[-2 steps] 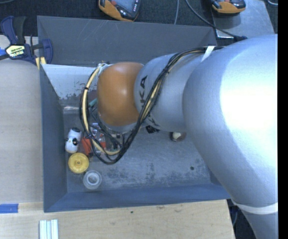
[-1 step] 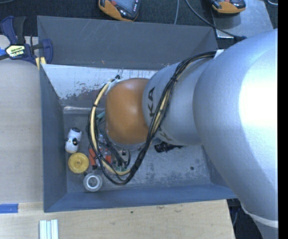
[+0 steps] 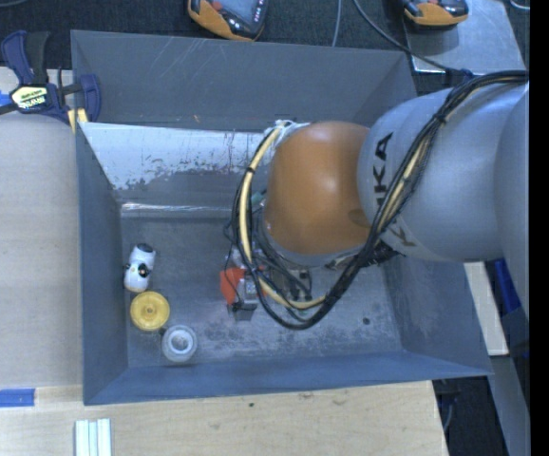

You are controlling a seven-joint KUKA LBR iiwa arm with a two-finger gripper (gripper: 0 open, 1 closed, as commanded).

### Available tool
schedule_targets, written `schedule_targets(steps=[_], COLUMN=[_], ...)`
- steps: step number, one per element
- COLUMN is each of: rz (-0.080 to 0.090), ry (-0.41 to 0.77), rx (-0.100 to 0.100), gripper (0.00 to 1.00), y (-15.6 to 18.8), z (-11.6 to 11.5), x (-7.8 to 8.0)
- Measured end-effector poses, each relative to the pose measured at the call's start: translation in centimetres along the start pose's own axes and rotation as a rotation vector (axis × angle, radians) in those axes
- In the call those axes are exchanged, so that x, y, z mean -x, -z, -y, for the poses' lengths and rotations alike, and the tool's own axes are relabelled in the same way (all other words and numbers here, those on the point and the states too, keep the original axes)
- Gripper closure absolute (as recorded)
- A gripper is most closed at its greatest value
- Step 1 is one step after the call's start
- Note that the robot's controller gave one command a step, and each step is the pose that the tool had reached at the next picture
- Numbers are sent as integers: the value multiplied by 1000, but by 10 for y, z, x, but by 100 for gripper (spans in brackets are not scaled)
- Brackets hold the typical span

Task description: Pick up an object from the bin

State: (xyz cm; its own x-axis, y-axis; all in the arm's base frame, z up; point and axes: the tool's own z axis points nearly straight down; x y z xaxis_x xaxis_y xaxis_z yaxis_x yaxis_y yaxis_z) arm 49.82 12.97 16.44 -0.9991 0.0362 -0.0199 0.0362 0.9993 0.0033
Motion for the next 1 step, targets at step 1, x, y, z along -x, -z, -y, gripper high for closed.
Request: schedule_targets(steps=[1], rz=[7], ry=[-258], rx=[2], gripper=[100], y=[129], z=[6], x=[49])
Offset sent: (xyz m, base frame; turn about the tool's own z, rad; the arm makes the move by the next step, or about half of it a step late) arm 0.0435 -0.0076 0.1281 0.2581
